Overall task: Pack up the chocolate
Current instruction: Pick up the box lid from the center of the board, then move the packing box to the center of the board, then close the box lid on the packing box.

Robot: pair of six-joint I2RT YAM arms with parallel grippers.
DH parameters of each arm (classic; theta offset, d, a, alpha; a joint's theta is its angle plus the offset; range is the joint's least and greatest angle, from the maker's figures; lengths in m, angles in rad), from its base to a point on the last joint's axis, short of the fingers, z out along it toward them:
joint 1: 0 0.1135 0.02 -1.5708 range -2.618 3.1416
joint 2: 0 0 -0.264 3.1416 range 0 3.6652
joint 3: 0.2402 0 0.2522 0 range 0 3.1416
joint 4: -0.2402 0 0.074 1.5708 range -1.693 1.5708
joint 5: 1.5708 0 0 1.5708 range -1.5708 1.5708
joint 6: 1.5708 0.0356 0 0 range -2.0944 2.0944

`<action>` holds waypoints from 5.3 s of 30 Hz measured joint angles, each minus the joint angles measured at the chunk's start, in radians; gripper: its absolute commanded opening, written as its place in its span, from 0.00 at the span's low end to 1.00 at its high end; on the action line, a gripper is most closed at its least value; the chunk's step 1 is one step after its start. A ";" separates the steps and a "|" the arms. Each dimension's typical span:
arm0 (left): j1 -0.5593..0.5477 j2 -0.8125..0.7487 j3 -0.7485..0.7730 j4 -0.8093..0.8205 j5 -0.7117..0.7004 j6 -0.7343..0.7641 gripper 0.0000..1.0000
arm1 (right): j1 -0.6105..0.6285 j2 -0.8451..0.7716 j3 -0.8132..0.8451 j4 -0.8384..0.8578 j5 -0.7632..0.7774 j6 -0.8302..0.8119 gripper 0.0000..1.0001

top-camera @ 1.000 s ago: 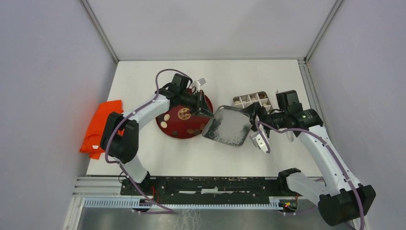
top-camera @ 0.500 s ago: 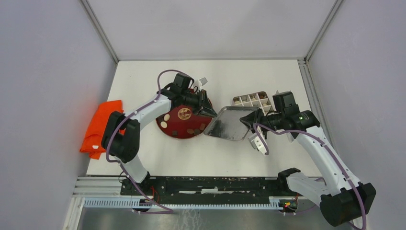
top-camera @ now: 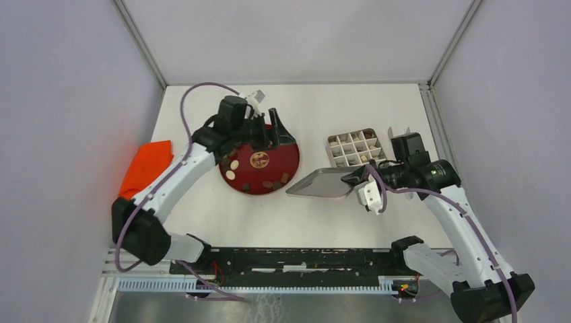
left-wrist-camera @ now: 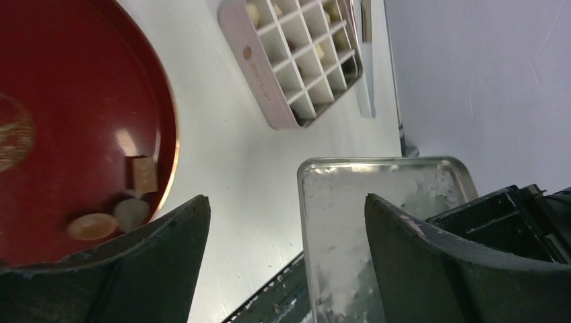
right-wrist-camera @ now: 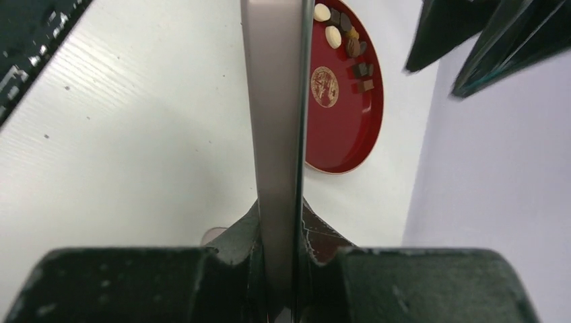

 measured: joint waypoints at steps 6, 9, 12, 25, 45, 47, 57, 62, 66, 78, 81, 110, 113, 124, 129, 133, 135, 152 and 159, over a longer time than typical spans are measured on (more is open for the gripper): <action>0.012 -0.270 0.001 -0.062 -0.289 0.075 0.90 | -0.015 -0.005 0.011 0.032 -0.034 0.287 0.00; 0.012 -0.394 -0.029 -0.048 -0.381 0.113 0.90 | -0.016 0.017 0.045 0.068 -0.041 0.448 0.00; 0.012 -0.523 -0.098 -0.027 -0.445 0.140 0.99 | -0.019 0.048 0.080 0.122 -0.048 0.596 0.00; 0.011 -0.864 -0.362 0.108 -0.483 0.166 1.00 | -0.259 0.222 0.089 0.446 -0.146 1.223 0.00; -0.166 -0.304 -0.485 0.493 -0.283 -0.043 0.79 | -0.471 0.665 0.349 0.305 -0.207 1.412 0.00; -0.208 -0.225 -0.440 0.516 -0.301 -0.050 0.70 | -0.480 0.712 0.415 0.185 -0.210 1.302 0.00; -0.404 0.324 -0.044 0.388 -0.514 -0.153 0.54 | -0.630 0.512 0.217 0.444 -0.174 1.486 0.00; -0.451 0.511 0.221 0.210 -0.620 -0.209 0.51 | -0.629 0.439 0.149 0.629 -0.171 1.603 0.00; -0.454 0.575 0.323 0.115 -0.673 -0.233 0.50 | -0.641 0.445 0.117 0.680 -0.172 1.637 0.00; -0.455 0.722 0.496 -0.065 -0.728 -0.267 0.27 | -0.668 0.448 0.091 0.691 -0.196 1.638 0.00; -0.455 0.726 0.511 -0.077 -0.729 -0.266 0.15 | -0.669 0.448 0.091 0.690 -0.200 1.638 0.00; -0.455 0.436 0.320 -0.229 -0.815 -0.137 0.47 | -0.619 0.285 -0.243 0.858 -0.268 1.852 0.00; -0.455 0.331 0.266 -0.196 -0.805 -0.106 0.47 | -0.608 0.281 -0.247 0.903 -0.268 1.905 0.00; -0.455 -0.232 -0.301 0.220 -0.669 -0.045 0.80 | -0.468 0.289 -0.381 1.065 -0.280 2.142 0.00; -0.447 -0.232 -0.360 0.350 -0.622 -0.046 0.81 | -0.430 0.320 -0.441 1.150 -0.279 2.268 0.00; -0.417 -0.192 -0.393 0.426 -0.573 -0.050 0.81 | -0.429 0.361 -0.441 1.197 -0.279 2.319 0.00; -0.397 -0.161 -0.397 0.449 -0.557 -0.053 0.80 | -0.429 0.380 -0.441 1.216 -0.277 2.341 0.00; -0.313 0.051 -0.379 0.513 -0.434 -0.056 0.74 | -0.429 0.493 -0.439 1.257 -0.276 2.372 0.04; -0.313 0.116 -0.333 0.533 -0.401 -0.056 0.74 | -0.431 0.507 -0.424 1.197 -0.264 2.310 0.06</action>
